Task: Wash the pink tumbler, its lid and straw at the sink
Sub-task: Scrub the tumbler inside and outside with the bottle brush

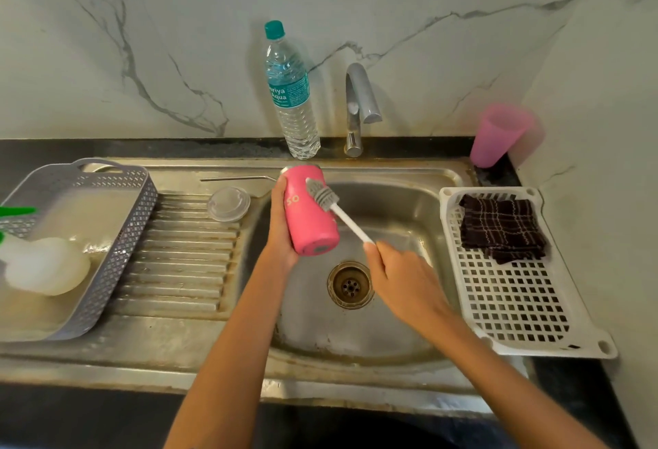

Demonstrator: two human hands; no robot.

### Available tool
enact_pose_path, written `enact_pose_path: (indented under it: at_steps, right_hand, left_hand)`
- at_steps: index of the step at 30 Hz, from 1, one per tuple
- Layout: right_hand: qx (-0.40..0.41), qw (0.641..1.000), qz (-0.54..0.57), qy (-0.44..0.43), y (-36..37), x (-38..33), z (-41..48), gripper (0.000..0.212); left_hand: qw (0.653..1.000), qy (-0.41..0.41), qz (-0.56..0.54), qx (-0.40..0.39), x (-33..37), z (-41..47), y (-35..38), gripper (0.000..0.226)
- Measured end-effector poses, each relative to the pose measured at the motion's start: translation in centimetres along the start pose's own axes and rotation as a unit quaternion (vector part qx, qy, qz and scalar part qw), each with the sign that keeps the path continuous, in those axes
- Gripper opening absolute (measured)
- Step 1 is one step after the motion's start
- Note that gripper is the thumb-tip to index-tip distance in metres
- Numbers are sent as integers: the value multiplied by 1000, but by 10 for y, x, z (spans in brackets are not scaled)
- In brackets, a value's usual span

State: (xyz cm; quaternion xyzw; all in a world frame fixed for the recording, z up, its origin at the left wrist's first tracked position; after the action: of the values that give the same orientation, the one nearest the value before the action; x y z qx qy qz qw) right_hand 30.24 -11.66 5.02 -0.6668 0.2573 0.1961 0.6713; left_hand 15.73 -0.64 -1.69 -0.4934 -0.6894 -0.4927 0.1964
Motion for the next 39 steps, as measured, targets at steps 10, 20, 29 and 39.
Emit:
enact_pose_path:
  at_steps: [10, 20, 29, 39]
  right_hand:
    - [-43, 998, 17, -34, 20, -2, -29, 35]
    - [14, 998, 52, 15, 9, -2, 30, 44]
    - [-7, 999, 43, 7, 23, -7, 21, 39]
    - [-68, 996, 63, 10, 38, 5, -6, 39]
  left_hand:
    - [998, 40, -36, 36, 18, 0, -25, 52]
    - [997, -22, -47, -51, -12, -5, -4, 63]
    - [998, -38, 33, -31, -29, 0, -13, 63]
    - [996, -61, 57, 34, -30, 21, -25, 74]
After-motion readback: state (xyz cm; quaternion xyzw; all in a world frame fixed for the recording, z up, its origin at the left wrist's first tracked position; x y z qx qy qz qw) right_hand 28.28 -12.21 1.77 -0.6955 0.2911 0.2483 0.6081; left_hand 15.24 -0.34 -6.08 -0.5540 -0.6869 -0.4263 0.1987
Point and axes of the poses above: each hand's wrist, its own z-axis towards the middle knuckle, its own y-axis out of the palm, x = y × z, the point moved 10 cm from there along z, towards the middle knuckle, and after that the axes turned 6 degrees about z, right-handed, at the moved point
